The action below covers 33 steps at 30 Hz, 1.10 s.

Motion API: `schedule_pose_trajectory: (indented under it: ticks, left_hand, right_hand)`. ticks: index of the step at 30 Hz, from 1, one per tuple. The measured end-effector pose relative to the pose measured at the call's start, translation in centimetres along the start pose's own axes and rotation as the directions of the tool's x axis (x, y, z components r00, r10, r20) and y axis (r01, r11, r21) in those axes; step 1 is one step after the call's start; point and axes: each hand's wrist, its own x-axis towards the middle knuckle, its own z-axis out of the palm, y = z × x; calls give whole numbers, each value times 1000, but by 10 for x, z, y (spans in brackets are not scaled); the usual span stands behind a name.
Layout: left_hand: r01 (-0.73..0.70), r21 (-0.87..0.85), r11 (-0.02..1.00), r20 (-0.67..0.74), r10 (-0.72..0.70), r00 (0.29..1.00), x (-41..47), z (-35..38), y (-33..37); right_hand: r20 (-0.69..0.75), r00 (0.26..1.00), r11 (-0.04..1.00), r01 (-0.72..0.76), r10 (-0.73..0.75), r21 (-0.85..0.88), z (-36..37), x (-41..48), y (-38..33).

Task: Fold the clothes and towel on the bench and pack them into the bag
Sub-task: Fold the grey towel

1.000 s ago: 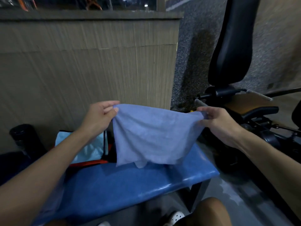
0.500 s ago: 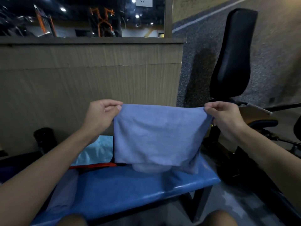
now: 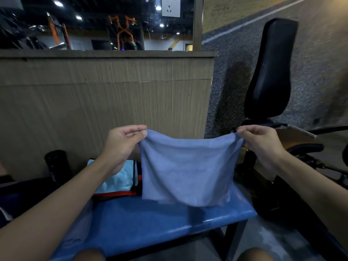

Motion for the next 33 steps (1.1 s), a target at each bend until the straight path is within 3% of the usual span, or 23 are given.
schedule_pose_trajectory:
  ticks: [2, 8, 19, 25, 33]
  left_hand:
    - [5, -10, 1000, -12, -5, 1000, 3, 1, 1]
    - [92, 11, 996, 142, -93, 986, 5, 5, 7]
    - [76, -40, 996, 14, -76, 997, 16, 5, 17]
    - [-58, 250, 967, -20, 65, 998, 17, 2, 20]
    - [-180, 606, 775, 75, 169, 983, 10, 0, 29]
  right_hand:
    - [-5, 999, 997, 38, -38, -74, -4, 4, 2]
    - [23, 997, 979, 82, -80, -187, -9, 11, 7]
    - [12, 998, 993, 61, -60, -105, -8, 14, 2]
    - [30, 989, 950, 147, -144, -277, -14, 15, -4]
    - [93, 975, 827, 219, -200, -518, -31, 15, -7]
